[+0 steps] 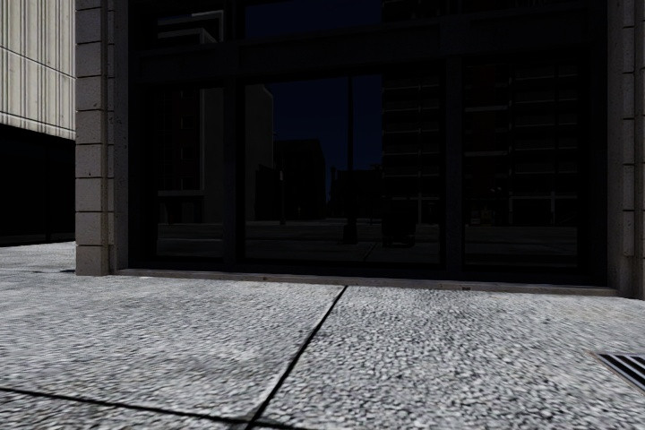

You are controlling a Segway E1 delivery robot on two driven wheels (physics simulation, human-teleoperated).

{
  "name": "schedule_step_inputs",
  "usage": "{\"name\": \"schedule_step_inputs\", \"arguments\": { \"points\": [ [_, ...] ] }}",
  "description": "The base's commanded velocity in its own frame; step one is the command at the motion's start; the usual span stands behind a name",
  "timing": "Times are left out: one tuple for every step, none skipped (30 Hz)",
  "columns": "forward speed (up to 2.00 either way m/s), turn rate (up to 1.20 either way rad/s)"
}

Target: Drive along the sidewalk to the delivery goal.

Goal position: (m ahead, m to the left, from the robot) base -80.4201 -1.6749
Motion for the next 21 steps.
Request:
{"name": "schedule_step_inputs", "arguments": {
  "points": [
    [0.0, 0.0],
    [0.0, 0.0],
    [0.0, 0.0],
    [0.0, 0.0],
    [0.0, 0.0],
    [0.0, 0.0],
    [0.0, 0.0],
    [0.0, 0.0],
    [0.0, 0.0],
    [0.0, 0.0],
    [0.0, 0.0],
    [0.0, 0.0],
    [0.0, 0.0],
    [0.0, 0.0],
    [0.0, 0.0],
    [0.0, 0.0],
    [0.0, 0.0],
    [0.0, 0.0],
    [0.0, 0.0],
    [0.0, 0.0],
    [0.0, 0.0]
  ]
}}
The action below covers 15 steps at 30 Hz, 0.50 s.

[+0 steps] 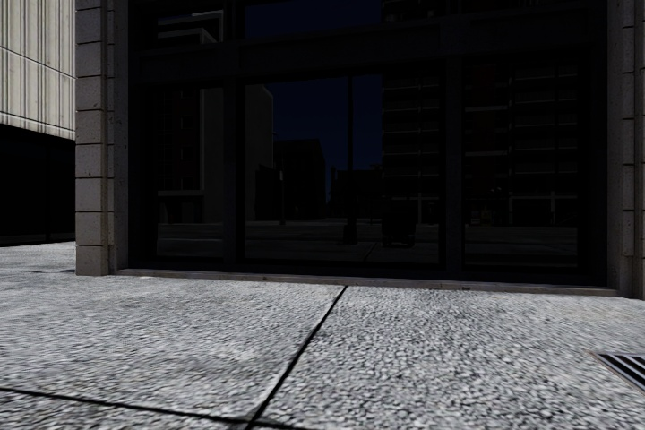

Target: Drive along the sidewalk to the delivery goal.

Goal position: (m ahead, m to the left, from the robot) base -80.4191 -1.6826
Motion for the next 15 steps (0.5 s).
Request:
{"name": "schedule_step_inputs", "arguments": {
  "points": [
    [0.0, 0.0],
    [0.0, 0.0],
    [0.0, 0.0],
    [0.0, 0.0],
    [0.0, 0.0],
    [0.0, 0.0],
    [0.0, 0.0],
    [0.0, 0.0],
    [0.0, 0.0],
    [0.0, -0.32],
    [0.0, -0.32],
    [0.0, -1.2],
    [0.0, -1.2],
    [0.0, -1.2],
    [0.0, -1.2]
  ]
}}
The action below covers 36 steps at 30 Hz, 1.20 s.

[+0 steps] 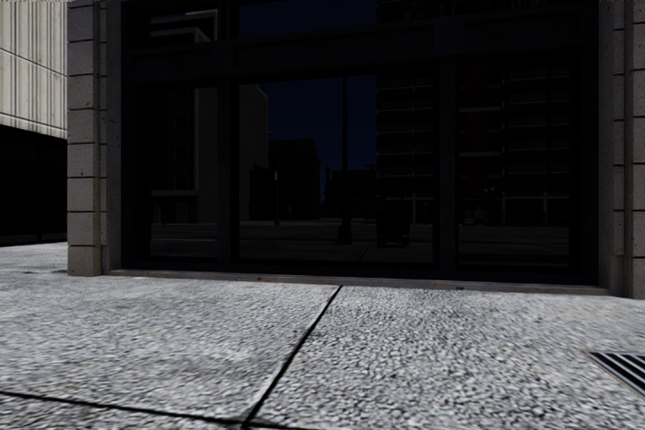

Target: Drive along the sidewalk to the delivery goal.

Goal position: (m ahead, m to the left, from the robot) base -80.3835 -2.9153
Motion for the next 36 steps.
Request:
{"name": "schedule_step_inputs", "arguments": {
  "points": [
    [0.0, -1.2],
    [0.0, -1.2],
    [0.0, -1.2],
    [0.0, -1.2],
    [0.0, -1.2],
    [0.0, -1.2],
    [0.0, -1.2],
    [0.0, -1.2],
    [0.0, -1.2],
    [0.0, -1.2],
    [0.0, -1.2],
    [0.0, -1.2],
    [0.0, -1.2],
    [0.0, -1.2],
    [0.0, -1.2],
    [0.0, -1.2],
    [0.0, -1.2],
    [0.0, -1.2],
    [0.0, -1.2],
    [0.0, -1.2],
    [0.0, -1.2],
    [0.0, -1.2],
    [0.0, -1.2],
    [0.0, -1.2],
    [0.0, -1.2],
    [0.0, -1.2],
    [0.0, -1.2],
    [0.0, -1.2],
    [0.0, -1.2],
    [0.0, -1.19],
    [0.0, -1.19],
    [0.0, -1.19],
    [0.0, -1.18],
    [0.0, -1.18],
    [0.0, -1.18],
    [0.0, -1.17]
  ]
}}
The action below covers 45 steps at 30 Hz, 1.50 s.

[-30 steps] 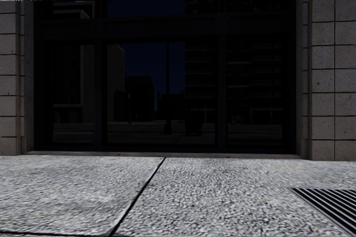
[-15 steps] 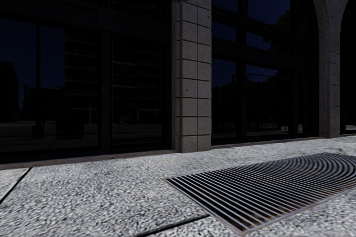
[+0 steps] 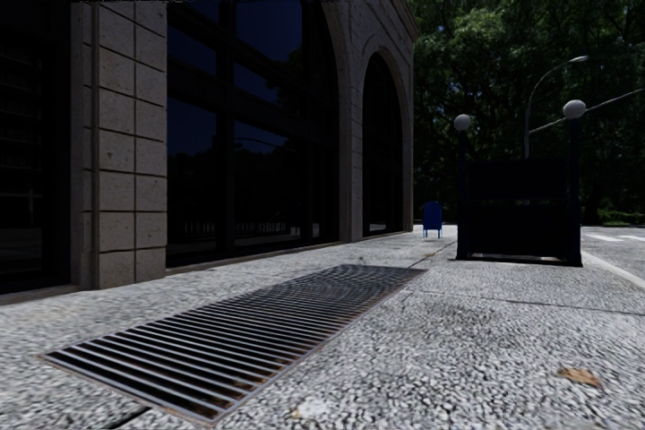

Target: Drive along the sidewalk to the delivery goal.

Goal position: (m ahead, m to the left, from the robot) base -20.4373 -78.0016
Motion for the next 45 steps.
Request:
{"name": "schedule_step_inputs", "arguments": {
  "points": [
    [0.0, -1.17],
    [0.0, -1.16],
    [0.0, -1.07],
    [0.0, -0.9],
    [0.0, -0.61],
    [0.0, -0.49],
    [0.0, -0.49],
    [0.0, -0.46],
    [0.0, -0.45],
    [0.0, -0.45],
    [0.0, -0.4],
    [0.0, -0.16],
    [0.0, -0.16],
    [0.0, 0.0],
    [0.0, 0.0],
    [0.0, 0.0],
    [0.0, 0.0],
    [0.0, 0.0],
    [0.0, 0.0],
    [0.0, 0.0],
    [0.0, 0.0],
    [0.48, 0.0],
    [0.91, 0.0],
    [1.33, 0.0],
    [1.73, 0.0],
    [1.9, 0.1],
    [1.96, 0.18],
    [1.97, 0.19],
    [1.97, 0.19],
    [1.98, 0.2],
    [1.99, 0.19],
    [1.99, 0.19],
    [2.0, 0.19],
    [2.0, 0.19],
    [2.0, 0.19],
    [2.0, 0.19],
    [2.0, 0.19],
    [2.0, 0.27],
    [2.0, 0.45],
    [2.0, 0.65],
    [2.0, 0.84],
    [2.0, 0.96],
    [2.0, 1.0],
    [2.0, 1.0],
    [2.0, 0.0]
  ]
}}
